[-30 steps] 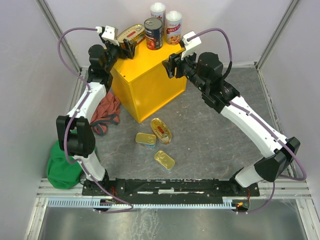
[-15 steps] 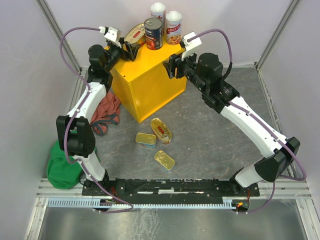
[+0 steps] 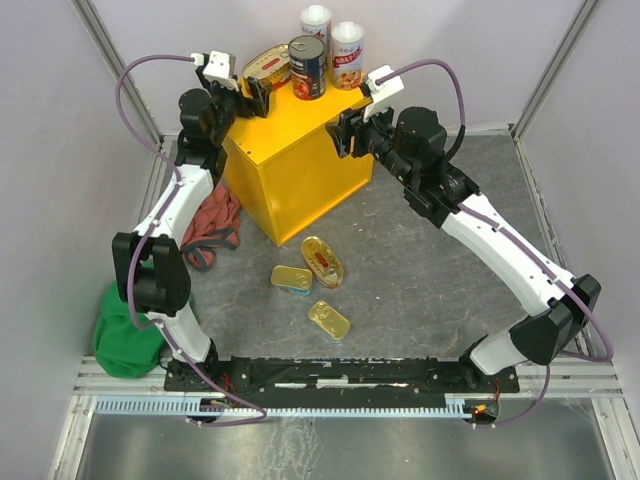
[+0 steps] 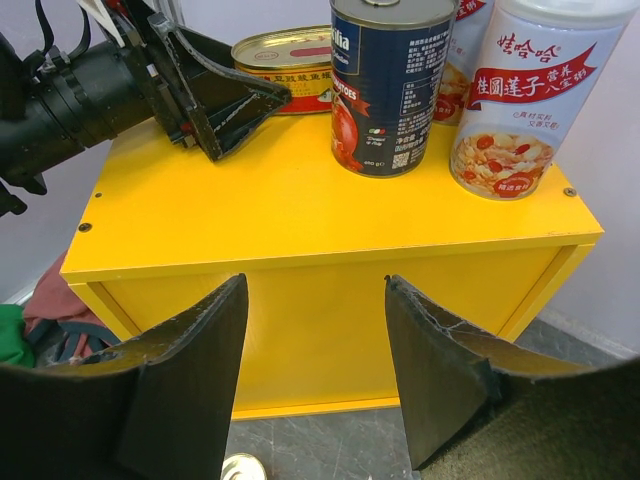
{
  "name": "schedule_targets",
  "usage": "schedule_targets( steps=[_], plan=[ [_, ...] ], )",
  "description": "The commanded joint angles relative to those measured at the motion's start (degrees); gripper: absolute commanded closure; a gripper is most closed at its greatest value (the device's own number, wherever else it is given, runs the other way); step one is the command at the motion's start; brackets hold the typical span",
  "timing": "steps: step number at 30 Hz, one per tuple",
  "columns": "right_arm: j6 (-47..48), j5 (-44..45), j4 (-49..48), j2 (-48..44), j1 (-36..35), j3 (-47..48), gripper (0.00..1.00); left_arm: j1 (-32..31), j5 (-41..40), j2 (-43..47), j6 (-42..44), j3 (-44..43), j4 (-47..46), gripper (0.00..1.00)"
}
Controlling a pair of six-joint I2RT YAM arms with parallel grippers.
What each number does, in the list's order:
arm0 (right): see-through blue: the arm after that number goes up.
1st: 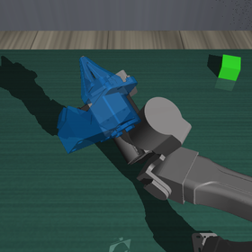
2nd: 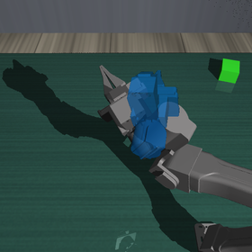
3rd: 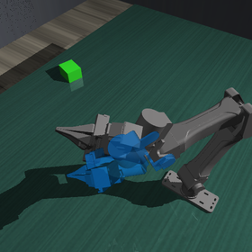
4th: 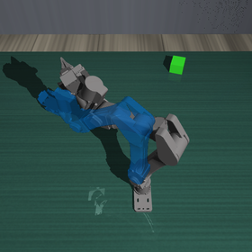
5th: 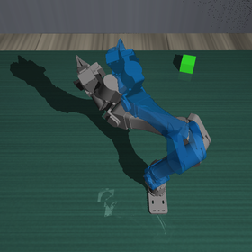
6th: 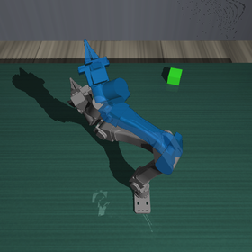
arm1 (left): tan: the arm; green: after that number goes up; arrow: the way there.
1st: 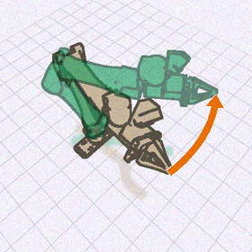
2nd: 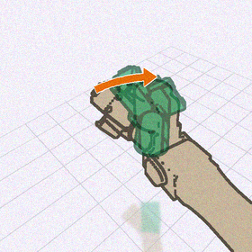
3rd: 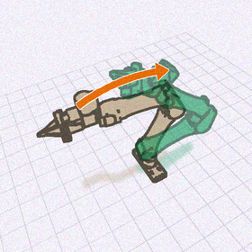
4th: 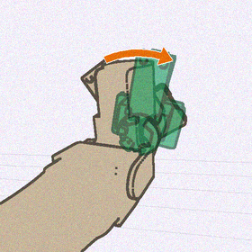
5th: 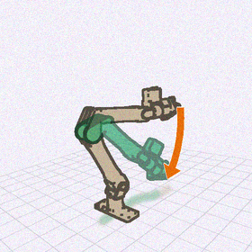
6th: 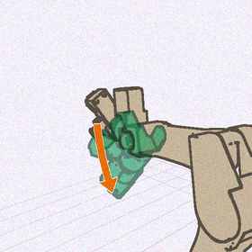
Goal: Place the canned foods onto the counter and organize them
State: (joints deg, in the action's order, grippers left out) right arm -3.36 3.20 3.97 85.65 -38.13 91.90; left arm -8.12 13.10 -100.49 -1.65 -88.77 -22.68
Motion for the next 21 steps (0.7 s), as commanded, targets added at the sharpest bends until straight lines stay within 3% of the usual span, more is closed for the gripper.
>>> schedule_targets(
  steps=[1, 21],
  plan=[
    [-0.33, -0.83, -3.05, -1.9, 0.25, 0.21, 0.35, 0.23, -5.35, 1.96, 0.62, -1.51, 1.31, 0.06],
    [-0.94, -1.61, -2.65, -1.04, 0.18, 1.06, 0.35, -0.75, 3.42, 7.97, -2.92, 8.16, -6.85, 0.05]
  ],
)
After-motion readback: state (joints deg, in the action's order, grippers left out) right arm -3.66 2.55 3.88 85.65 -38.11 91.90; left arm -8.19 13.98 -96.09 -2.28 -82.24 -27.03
